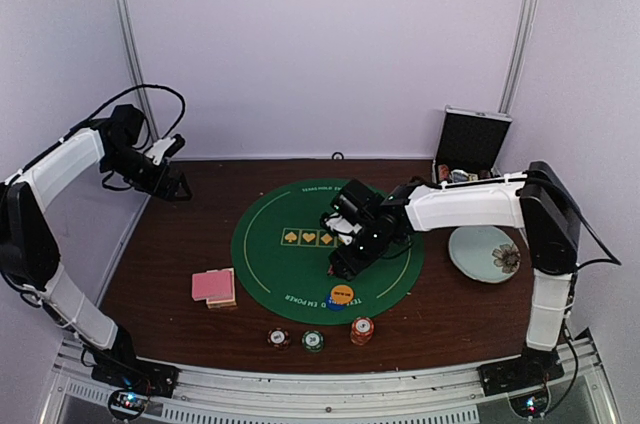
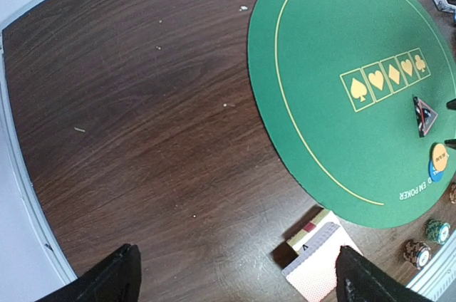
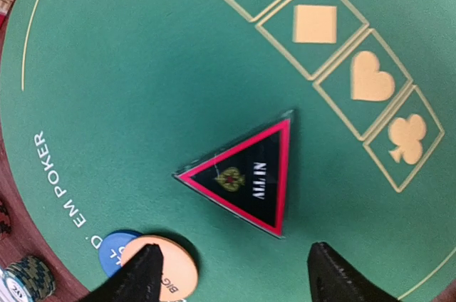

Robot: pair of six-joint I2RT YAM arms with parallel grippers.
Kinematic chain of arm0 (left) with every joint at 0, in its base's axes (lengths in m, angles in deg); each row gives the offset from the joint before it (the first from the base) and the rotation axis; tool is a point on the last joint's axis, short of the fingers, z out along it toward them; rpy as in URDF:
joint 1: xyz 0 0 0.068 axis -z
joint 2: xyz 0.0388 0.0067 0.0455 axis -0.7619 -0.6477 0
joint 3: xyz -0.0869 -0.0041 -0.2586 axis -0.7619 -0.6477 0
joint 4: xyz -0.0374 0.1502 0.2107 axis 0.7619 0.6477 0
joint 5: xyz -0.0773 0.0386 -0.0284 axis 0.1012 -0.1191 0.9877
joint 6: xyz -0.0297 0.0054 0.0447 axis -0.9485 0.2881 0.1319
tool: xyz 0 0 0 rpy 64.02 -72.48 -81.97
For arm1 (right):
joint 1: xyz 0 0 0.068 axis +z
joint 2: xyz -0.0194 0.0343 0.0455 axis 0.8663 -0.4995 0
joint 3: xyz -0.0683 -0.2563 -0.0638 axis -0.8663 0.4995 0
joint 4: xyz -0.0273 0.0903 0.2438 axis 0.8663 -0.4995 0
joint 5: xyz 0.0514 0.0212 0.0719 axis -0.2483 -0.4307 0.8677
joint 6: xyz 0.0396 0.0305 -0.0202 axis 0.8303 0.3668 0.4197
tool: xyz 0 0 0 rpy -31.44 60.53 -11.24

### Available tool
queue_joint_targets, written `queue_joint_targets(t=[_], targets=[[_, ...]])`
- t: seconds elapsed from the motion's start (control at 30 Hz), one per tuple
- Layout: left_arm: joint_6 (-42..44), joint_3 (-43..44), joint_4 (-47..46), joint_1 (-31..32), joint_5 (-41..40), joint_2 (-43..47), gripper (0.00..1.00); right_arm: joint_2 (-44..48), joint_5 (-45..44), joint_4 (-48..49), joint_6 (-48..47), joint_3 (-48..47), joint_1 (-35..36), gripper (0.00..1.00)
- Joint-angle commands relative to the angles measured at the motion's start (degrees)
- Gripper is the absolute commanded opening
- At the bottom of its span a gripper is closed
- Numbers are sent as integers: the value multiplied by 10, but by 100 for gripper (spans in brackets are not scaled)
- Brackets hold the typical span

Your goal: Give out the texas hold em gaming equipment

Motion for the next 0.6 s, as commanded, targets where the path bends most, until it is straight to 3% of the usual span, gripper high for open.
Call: queue_joint_targets(t=[0.0, 0.2, 0.57], targets=[[10, -7, 4, -4, 15, 26, 98, -17, -13, -10, 0, -22, 4, 68], [10, -7, 5, -4, 18, 36, 98, -33, -16, -9, -1, -25, 7, 53], [7, -6, 5, -4, 24, 39, 97, -47, -34, -9, -16, -17, 8, 51]])
